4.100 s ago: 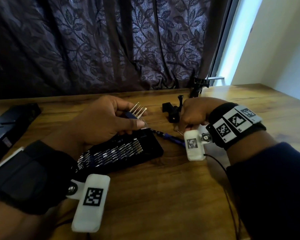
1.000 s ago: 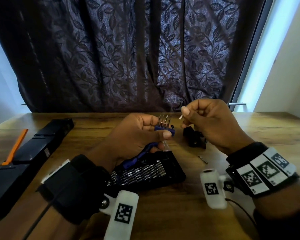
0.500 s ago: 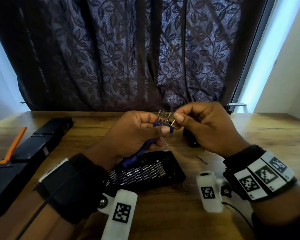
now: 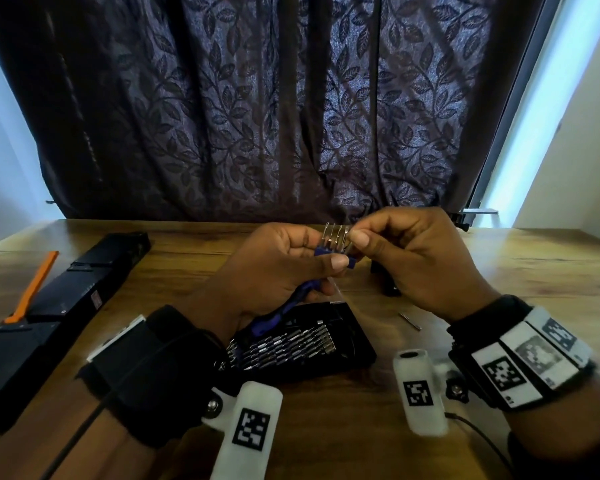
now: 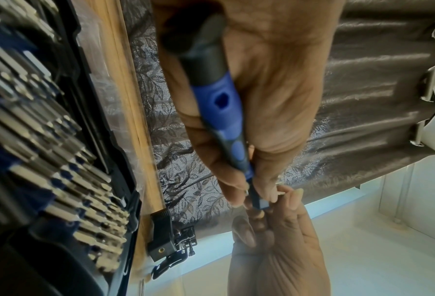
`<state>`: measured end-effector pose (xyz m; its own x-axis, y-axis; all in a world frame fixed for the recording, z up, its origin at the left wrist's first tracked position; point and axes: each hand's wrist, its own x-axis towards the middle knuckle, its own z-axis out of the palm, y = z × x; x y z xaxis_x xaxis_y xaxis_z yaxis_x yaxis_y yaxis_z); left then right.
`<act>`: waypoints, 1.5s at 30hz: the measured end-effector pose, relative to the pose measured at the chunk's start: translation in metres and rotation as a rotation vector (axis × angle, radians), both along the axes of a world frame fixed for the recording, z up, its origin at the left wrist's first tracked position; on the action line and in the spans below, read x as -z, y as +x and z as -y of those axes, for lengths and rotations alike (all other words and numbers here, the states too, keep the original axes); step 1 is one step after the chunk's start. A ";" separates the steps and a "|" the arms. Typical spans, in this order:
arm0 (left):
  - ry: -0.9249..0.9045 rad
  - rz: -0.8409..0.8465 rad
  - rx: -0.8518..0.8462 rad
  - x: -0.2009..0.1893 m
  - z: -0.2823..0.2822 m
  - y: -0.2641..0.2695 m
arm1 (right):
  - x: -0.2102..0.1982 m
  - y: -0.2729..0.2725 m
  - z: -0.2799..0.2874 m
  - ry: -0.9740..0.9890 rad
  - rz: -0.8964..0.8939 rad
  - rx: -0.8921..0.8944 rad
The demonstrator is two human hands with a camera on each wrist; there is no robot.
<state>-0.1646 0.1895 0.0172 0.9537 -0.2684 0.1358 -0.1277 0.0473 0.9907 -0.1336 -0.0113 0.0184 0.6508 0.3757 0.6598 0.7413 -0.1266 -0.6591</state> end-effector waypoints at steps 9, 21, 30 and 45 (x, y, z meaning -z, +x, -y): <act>0.000 -0.016 -0.021 0.001 0.000 0.002 | -0.002 0.000 0.002 -0.113 0.059 0.109; 0.023 -0.013 -0.045 0.003 -0.001 0.003 | -0.003 0.000 0.000 -0.199 0.065 0.143; 0.089 0.010 -0.048 0.004 -0.004 0.004 | -0.002 0.001 0.002 -0.259 -0.039 0.106; 0.388 -0.051 -0.002 0.011 -0.007 0.007 | 0.000 0.002 0.005 -0.330 -0.233 0.051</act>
